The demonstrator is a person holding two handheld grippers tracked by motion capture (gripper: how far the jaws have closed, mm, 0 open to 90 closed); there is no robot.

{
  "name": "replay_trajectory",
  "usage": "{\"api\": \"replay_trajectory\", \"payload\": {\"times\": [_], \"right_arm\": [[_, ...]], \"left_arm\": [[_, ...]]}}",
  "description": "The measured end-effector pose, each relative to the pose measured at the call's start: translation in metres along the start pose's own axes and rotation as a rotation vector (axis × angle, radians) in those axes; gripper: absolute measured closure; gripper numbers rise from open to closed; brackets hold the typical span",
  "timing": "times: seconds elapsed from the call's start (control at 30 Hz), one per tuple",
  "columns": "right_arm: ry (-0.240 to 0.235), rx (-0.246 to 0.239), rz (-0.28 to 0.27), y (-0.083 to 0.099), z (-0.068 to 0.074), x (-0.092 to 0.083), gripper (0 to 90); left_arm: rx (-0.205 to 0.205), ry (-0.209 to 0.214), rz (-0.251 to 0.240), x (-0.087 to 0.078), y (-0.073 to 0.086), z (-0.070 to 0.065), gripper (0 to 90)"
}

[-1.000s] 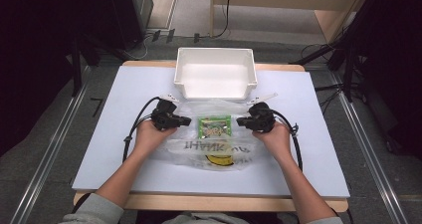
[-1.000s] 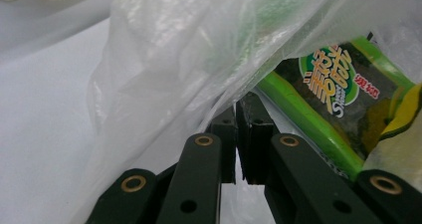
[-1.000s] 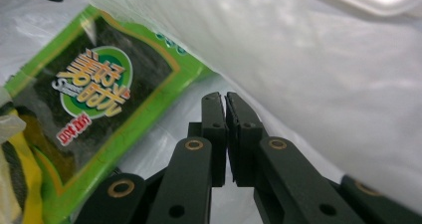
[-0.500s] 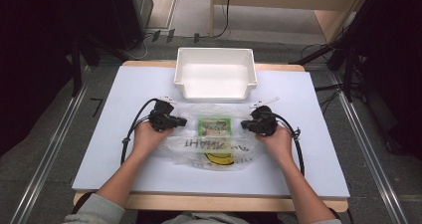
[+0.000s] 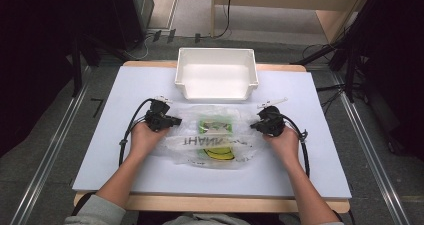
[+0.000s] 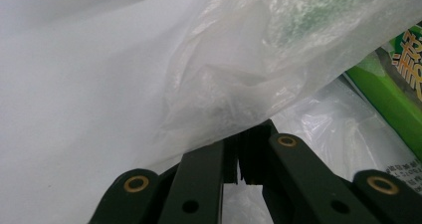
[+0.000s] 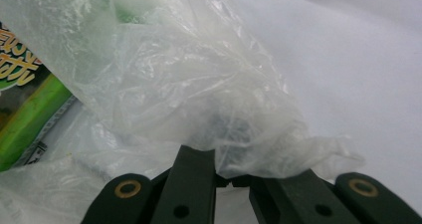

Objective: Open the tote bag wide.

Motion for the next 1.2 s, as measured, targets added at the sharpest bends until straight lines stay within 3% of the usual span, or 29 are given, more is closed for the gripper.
{"api": "replay_trajectory", "payload": {"times": [0.3, 0.43, 0.6, 0.97, 1.2], "right_arm": [[0.033, 0.029, 0.01, 0.004, -0.008, -0.006, 90.0], [0.055, 0.035, 0.009, 0.007, -0.014, -0.01, 90.0], [0.054, 0.075, 0.007, 0.013, -0.023, -0.016, 90.0], [0.117, 0.073, 0.018, 0.02, -0.031, -0.024, 90.0], [0.127, 0.087, 0.021, 0.026, -0.037, -0.03, 90.0]], "left_arm": [[-0.067, -0.046, 0.012, -0.007, 0.003, 0.014, 90.0], [-0.065, -0.081, 0.025, -0.01, 0.004, 0.017, 90.0], [-0.076, -0.087, 0.027, -0.013, 0.007, 0.021, 90.0], [-0.106, -0.082, 0.027, -0.017, 0.009, 0.029, 90.0], [-0.122, -0.074, 0.023, -0.017, 0.01, 0.031, 90.0]]}}
Point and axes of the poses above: each handheld gripper's, and its own axes: x roughly forward along the jaws, y roughly out of its underside, z roughly to its left, the point moved 5 cm from there along x, roughly forward along the jaws, and after that the axes turned 1 degree about -y, right-handed, at the moved point
